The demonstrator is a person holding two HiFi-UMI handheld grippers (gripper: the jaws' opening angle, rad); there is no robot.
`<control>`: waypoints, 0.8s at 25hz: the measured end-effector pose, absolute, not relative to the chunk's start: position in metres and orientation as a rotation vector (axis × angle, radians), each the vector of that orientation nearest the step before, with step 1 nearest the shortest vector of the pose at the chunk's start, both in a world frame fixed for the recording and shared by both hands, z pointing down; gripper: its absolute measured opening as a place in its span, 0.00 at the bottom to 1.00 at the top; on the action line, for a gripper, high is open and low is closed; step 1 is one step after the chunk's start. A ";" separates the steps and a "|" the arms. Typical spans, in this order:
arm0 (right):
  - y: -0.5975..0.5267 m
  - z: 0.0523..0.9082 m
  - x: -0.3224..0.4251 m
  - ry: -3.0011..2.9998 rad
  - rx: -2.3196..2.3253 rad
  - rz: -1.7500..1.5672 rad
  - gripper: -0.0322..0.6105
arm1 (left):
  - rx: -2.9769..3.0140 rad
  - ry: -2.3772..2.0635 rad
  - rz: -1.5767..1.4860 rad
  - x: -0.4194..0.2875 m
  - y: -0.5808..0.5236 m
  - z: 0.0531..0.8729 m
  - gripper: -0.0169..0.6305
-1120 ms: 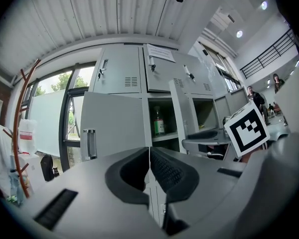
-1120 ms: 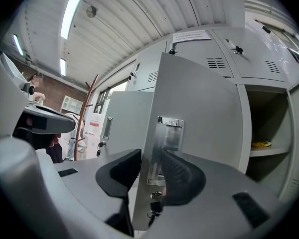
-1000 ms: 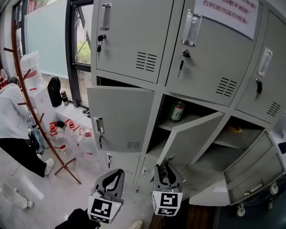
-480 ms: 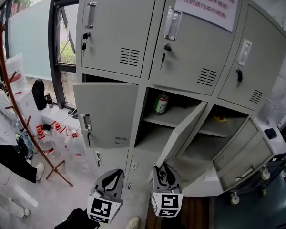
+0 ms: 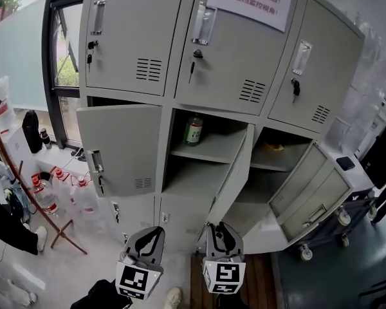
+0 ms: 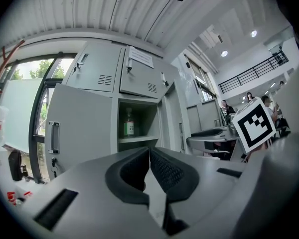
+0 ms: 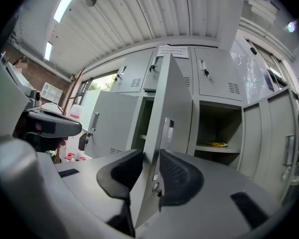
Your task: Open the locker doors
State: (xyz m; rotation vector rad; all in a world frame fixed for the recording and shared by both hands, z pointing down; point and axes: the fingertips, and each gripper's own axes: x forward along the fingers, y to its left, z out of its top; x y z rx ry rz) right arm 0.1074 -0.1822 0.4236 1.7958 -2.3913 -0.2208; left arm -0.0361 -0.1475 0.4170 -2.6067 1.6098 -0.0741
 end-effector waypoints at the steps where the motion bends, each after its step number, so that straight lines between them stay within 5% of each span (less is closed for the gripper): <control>1: -0.179 0.424 0.113 -2.376 1.812 -0.219 0.23 | -2.615 1.594 -0.074 -0.032 -0.146 0.417 0.07; 20: -0.161 0.427 0.208 -2.171 2.040 -0.202 0.19 | -2.717 1.417 -0.074 0.025 -0.143 0.425 0.07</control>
